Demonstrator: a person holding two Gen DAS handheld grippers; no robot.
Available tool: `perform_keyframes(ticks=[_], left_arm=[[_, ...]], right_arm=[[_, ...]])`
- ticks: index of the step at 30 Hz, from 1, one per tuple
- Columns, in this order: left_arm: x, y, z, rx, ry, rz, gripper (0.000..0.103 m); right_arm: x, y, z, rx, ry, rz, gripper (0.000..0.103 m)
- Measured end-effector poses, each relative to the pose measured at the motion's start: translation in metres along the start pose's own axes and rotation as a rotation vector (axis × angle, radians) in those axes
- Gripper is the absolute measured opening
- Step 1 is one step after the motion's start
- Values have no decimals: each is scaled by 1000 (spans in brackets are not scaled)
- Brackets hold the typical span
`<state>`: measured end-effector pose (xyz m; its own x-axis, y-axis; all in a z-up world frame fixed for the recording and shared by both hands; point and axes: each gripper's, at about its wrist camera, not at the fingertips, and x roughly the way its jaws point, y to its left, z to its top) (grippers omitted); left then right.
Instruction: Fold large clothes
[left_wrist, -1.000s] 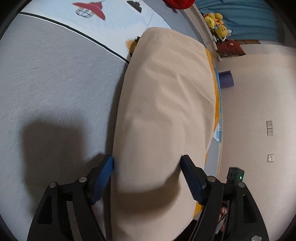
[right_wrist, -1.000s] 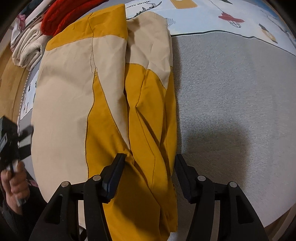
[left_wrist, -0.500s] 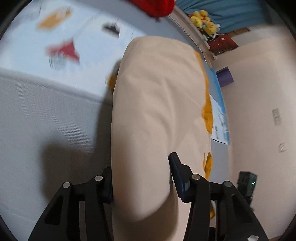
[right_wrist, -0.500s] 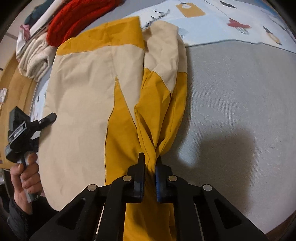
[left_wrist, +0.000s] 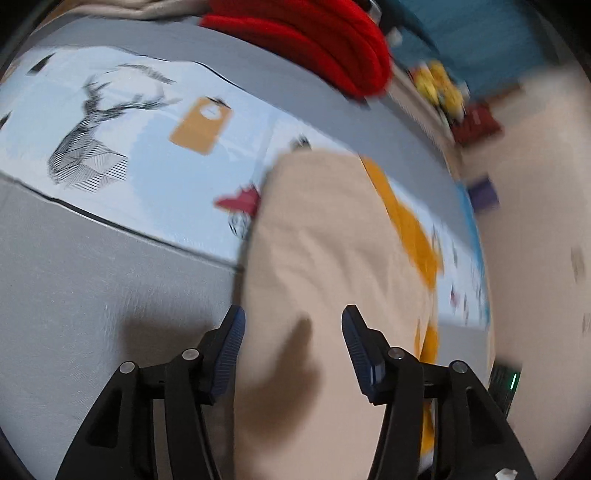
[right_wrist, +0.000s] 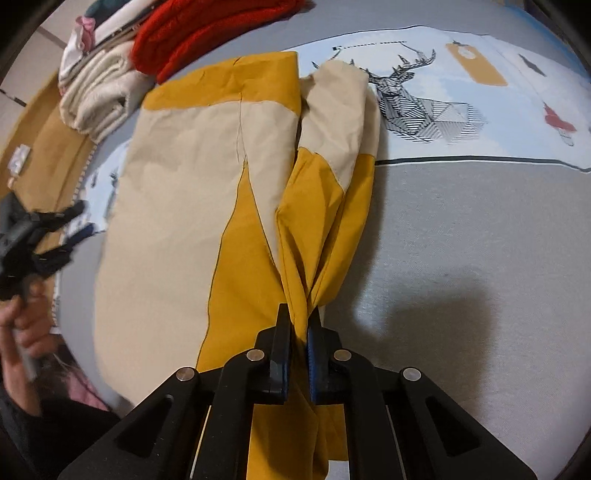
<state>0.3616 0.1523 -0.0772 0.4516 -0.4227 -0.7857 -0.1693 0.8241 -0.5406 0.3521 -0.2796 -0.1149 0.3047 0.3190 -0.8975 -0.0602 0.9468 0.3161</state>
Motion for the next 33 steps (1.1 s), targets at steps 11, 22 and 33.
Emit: perform_keyframes(ticks=[11, 22, 33], left_arm=[[33, -24, -79, 291, 164, 258, 71], [9, -18, -145, 265, 143, 385, 75], [-123, -88, -257, 379, -325, 374, 99]], right_arm=[[-12, -3, -36, -2, 66, -76, 43], [-33, 9, -95, -164, 85, -269, 44], [-155, 71, -200, -131, -463, -286, 68]])
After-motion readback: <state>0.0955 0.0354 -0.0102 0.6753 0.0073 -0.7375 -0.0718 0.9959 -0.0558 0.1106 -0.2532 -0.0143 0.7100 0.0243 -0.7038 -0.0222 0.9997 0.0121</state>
